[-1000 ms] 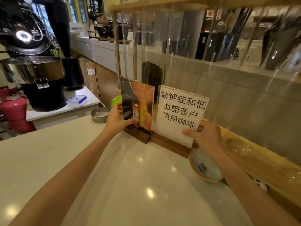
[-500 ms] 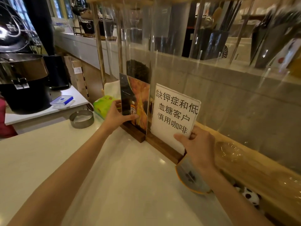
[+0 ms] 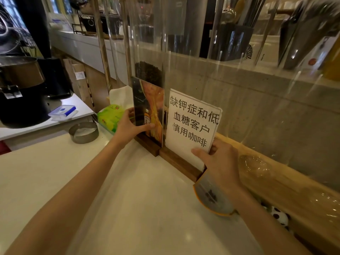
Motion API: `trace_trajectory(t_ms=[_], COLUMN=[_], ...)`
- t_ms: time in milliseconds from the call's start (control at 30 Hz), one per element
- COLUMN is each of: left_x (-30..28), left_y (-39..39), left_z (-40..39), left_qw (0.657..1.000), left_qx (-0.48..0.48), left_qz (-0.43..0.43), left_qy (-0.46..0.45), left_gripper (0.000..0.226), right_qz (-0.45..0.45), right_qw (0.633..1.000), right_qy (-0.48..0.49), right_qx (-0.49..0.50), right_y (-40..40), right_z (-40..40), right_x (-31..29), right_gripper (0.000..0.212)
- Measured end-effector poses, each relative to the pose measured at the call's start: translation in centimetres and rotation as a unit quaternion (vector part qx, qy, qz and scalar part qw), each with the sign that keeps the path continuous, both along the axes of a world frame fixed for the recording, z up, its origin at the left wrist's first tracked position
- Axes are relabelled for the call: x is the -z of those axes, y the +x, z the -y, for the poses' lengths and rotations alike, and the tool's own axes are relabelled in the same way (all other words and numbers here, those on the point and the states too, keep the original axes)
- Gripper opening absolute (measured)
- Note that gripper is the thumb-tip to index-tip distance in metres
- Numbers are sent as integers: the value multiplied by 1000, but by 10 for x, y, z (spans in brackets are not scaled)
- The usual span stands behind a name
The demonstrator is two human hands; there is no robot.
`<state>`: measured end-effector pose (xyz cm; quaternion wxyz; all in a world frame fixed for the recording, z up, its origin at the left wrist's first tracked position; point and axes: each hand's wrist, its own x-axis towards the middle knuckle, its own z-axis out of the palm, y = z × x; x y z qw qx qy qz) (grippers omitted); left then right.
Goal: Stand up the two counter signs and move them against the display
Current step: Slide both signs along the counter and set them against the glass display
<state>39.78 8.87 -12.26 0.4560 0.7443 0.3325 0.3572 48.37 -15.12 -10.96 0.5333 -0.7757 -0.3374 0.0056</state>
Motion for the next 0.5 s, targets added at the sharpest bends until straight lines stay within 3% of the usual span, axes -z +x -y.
trace_trajectory(t_ms=[233, 500], left_x=[-12, -29], left_y=[-12, -14], left_z=[21, 40], left_qw=[1000, 999], left_qx=[20, 14], left_qz=[-4, -19], left_qy=[18, 32], left_gripper=[83, 70], right_qz=[-58, 75], right_qw=[995, 989], right_qy=[18, 9], right_qx=[-80, -126], right_y=[6, 21], right_z=[4, -16], right_x=[-39, -106], right_gripper=[33, 34])
